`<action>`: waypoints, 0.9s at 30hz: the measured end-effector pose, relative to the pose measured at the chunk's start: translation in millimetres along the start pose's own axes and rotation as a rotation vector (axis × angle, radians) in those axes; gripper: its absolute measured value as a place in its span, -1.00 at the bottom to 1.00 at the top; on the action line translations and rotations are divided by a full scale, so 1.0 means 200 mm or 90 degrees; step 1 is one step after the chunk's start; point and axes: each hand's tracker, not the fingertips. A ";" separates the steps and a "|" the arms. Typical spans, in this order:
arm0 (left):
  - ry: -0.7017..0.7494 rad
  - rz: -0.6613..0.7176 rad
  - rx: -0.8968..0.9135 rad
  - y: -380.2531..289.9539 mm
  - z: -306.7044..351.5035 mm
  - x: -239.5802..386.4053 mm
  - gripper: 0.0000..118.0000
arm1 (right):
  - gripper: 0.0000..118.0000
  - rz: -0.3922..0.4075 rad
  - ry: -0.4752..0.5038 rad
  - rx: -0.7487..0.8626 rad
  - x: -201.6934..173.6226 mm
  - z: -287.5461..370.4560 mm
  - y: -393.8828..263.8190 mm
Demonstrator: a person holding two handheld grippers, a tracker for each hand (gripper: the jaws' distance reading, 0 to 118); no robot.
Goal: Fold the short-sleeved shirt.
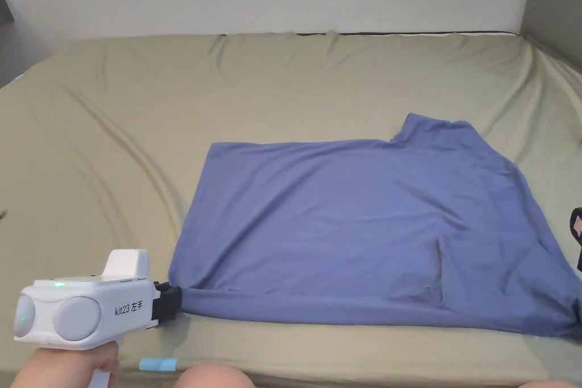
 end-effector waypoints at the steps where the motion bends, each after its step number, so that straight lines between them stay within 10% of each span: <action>1: -0.002 -0.010 0.028 0.01 0.03 0.01 -0.96 | -1.00 0.001 -0.005 -0.005 0.01 0.00 0.00; 7: 0.010 -0.032 0.104 0.07 0.16 0.08 -0.96 | -0.95 0.026 -0.014 -0.119 0.12 -0.08 -0.02; 9: 0.006 -0.030 0.108 0.07 0.18 0.09 -0.96 | -0.37 -0.010 -0.008 -0.197 0.19 -0.13 -0.07; 11: 0.001 -0.026 0.111 0.07 0.18 0.10 -0.96 | 0.67 0.003 0.016 -0.269 0.26 -0.23 -0.16; 12: -0.001 -0.027 0.109 0.07 0.18 0.10 -0.96 | 0.81 0.030 0.008 -0.285 0.27 -0.27 -0.20; 15: -0.001 -0.027 0.099 0.07 0.17 0.11 -0.96 | 0.55 0.048 0.014 -0.337 0.29 -0.37 -0.33; 21: 0.011 -0.036 0.082 0.06 0.16 0.13 -0.96 | -0.71 0.021 0.083 -0.396 0.30 -0.46 -0.47; 27: 0.021 -0.041 0.081 0.07 0.17 0.17 -0.96 | -0.85 0.027 0.079 -0.334 0.29 -0.39 -0.39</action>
